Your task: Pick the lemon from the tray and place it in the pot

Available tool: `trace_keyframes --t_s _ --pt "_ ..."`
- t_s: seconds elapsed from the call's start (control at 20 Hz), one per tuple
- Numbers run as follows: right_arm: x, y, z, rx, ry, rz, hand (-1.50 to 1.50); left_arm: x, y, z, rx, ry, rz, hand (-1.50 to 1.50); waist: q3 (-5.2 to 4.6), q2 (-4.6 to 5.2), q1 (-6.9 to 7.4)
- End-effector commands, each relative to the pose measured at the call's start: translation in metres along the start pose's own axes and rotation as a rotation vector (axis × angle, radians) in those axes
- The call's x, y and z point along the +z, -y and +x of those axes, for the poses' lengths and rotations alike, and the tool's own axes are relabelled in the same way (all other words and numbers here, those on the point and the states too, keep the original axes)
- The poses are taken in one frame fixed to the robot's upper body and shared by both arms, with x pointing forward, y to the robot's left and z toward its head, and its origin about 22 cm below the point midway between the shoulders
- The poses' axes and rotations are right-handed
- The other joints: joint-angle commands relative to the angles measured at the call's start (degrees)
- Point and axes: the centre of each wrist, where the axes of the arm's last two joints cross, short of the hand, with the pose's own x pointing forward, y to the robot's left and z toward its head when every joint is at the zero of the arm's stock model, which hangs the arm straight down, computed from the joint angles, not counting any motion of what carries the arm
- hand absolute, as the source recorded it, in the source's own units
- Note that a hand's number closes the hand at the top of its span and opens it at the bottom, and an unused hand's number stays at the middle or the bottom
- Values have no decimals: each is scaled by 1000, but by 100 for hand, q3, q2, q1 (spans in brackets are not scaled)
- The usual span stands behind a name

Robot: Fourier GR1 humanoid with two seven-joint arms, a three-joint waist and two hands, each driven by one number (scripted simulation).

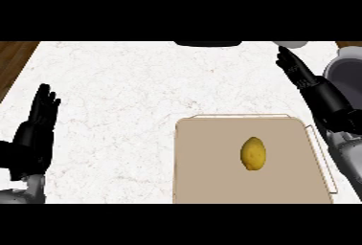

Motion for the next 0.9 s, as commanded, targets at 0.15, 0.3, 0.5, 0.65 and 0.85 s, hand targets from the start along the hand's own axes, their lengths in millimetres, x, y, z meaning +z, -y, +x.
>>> trace_keyframes --t_s 0.15,0.3,0.5,0.65,0.85 --pt "30 79 23 -161 132 26 150 -18 3 19 80 110 -34 0 4 -19 -221" --pt "32 121 64 485 -48 64 150 -21 7 24 95 103 -69 0 -133 -81 -451" --pt "121 101 -38 339 -56 -92 -150 -32 4 29 150 125 -104 0 15 4 -295" --pt "137 80 -52 341 87 -52 -150 -31 11 24 162 107 -141 0 9 -5 -173" --pt "133 81 -7 451 83 18 -150 -40 16 25 161 117 -111 0 -3 -28 -186"
